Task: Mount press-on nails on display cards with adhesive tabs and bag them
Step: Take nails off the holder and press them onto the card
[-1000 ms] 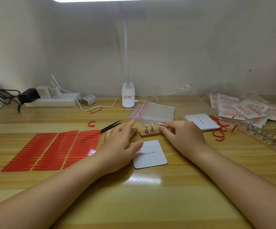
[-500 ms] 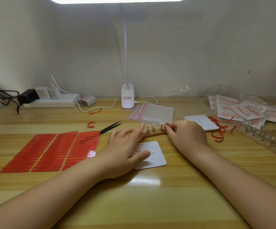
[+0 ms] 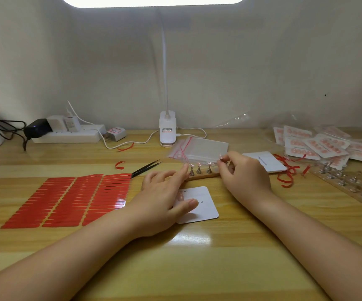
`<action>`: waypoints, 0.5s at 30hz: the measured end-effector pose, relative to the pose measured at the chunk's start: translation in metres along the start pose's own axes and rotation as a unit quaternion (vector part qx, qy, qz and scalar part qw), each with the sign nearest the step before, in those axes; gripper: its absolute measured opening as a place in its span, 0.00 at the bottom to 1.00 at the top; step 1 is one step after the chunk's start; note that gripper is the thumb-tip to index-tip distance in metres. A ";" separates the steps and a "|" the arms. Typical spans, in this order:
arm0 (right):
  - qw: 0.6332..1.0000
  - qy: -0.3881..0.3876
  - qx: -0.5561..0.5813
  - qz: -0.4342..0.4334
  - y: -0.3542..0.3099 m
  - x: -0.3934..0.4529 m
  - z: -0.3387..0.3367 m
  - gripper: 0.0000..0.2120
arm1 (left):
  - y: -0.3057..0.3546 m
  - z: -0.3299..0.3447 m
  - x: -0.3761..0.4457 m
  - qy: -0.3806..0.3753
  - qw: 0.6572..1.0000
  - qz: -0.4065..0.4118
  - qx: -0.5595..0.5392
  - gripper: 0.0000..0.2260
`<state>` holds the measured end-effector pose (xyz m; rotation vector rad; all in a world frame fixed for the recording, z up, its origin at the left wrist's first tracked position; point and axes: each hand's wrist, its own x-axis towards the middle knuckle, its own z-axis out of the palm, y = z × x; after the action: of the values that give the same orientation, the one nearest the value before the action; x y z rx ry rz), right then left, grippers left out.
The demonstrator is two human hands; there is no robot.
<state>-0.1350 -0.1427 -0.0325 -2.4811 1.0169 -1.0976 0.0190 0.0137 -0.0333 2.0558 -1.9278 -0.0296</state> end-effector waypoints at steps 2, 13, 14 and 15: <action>1.000 0.009 0.023 -0.019 -0.004 -0.002 -0.001 0.04 | 0.000 0.000 0.000 0.002 1.000 -0.002 0.002 0.37; 0.969 -0.046 0.217 -0.106 -0.032 -0.020 0.001 0.04 | 0.008 -0.003 -0.004 0.253 0.952 0.028 -0.170 0.23; 0.965 -0.051 0.227 -0.120 -0.034 -0.022 0.001 0.04 | 0.009 -0.003 -0.004 0.259 0.949 0.044 -0.173 0.22; 0.962 -0.057 0.232 -0.135 -0.036 -0.023 0.001 0.04 | 0.010 -0.003 -0.004 0.267 0.947 0.060 -0.171 0.20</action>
<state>-0.1275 -0.1009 -0.0293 -2.2962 0.3372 -1.0987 0.0096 0.0176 -0.0290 1.5190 -1.5728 0.1899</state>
